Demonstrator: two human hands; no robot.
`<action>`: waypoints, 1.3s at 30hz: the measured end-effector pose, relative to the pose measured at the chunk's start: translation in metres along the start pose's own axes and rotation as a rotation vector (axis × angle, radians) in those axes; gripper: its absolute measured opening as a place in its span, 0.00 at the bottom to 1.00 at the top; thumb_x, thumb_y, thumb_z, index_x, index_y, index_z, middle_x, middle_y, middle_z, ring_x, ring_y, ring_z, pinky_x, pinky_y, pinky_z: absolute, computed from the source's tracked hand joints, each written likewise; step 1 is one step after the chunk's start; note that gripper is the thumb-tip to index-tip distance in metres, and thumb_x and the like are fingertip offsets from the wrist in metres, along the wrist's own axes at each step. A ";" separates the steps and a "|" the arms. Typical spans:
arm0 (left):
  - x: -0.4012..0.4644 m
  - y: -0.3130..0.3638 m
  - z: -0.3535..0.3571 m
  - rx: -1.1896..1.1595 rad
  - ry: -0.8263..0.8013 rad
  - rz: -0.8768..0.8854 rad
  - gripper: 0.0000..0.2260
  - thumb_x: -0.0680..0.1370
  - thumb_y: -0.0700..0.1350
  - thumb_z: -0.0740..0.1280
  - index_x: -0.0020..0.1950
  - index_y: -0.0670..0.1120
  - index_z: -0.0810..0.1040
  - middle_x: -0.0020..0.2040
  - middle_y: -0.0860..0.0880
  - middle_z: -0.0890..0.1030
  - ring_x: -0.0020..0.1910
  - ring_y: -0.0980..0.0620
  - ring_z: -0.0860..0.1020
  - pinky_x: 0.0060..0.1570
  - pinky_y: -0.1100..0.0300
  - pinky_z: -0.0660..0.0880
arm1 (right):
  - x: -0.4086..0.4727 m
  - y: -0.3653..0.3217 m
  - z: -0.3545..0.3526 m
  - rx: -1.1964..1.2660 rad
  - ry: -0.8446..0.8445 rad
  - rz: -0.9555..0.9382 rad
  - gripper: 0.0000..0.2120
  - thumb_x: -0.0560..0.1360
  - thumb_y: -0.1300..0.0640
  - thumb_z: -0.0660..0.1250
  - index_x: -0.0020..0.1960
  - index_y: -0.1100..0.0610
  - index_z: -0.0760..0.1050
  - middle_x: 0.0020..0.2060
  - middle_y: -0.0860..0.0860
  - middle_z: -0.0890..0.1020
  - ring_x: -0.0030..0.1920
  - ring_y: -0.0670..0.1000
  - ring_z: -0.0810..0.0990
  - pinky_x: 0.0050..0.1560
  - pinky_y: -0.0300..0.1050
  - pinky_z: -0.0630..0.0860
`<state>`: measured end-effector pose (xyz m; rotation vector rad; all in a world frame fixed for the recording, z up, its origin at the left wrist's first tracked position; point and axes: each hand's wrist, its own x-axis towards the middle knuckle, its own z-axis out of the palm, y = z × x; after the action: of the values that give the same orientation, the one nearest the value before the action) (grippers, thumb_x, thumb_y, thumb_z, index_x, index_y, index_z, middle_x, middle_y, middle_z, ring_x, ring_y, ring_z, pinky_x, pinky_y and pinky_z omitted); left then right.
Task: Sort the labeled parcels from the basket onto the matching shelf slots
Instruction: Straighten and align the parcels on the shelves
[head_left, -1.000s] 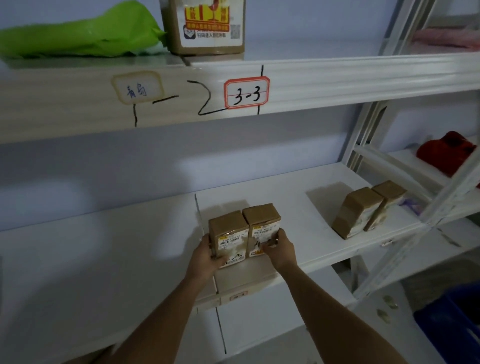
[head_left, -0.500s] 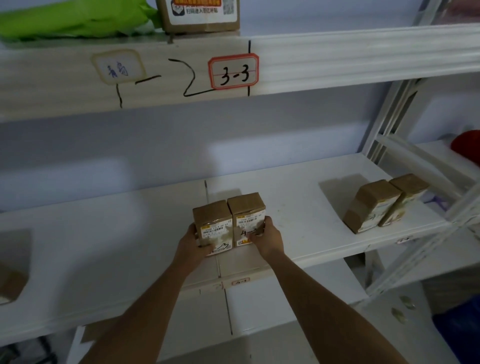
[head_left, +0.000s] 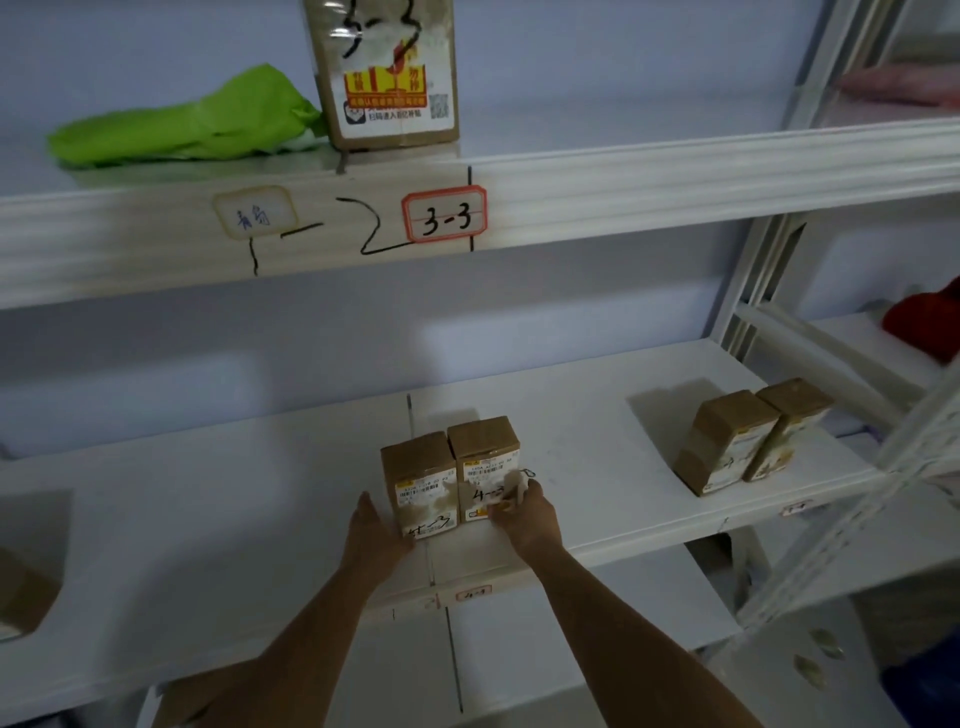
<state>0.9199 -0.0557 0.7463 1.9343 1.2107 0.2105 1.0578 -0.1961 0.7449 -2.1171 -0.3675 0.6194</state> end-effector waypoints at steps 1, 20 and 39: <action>-0.006 -0.001 0.001 0.032 0.042 -0.011 0.44 0.69 0.40 0.76 0.76 0.37 0.52 0.74 0.37 0.60 0.73 0.40 0.62 0.69 0.50 0.63 | -0.003 0.001 -0.006 -0.010 0.001 0.002 0.26 0.73 0.53 0.71 0.66 0.60 0.65 0.60 0.57 0.78 0.60 0.56 0.76 0.59 0.46 0.73; -0.112 0.170 0.168 0.180 -0.157 0.273 0.20 0.73 0.50 0.71 0.59 0.41 0.72 0.60 0.43 0.76 0.58 0.45 0.75 0.56 0.57 0.71 | -0.019 0.102 -0.234 -0.052 0.111 0.039 0.10 0.75 0.54 0.68 0.53 0.58 0.76 0.50 0.55 0.81 0.48 0.53 0.79 0.54 0.46 0.75; -0.020 0.256 0.297 0.025 -0.310 0.366 0.33 0.62 0.48 0.78 0.62 0.44 0.67 0.61 0.47 0.76 0.59 0.47 0.77 0.55 0.51 0.76 | 0.112 0.147 -0.347 0.130 0.321 0.078 0.47 0.69 0.65 0.73 0.77 0.60 0.47 0.72 0.58 0.65 0.71 0.59 0.66 0.68 0.52 0.66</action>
<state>1.2377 -0.2867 0.7426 2.1069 0.6577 0.0789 1.3478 -0.4609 0.7634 -2.0688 -0.0646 0.3281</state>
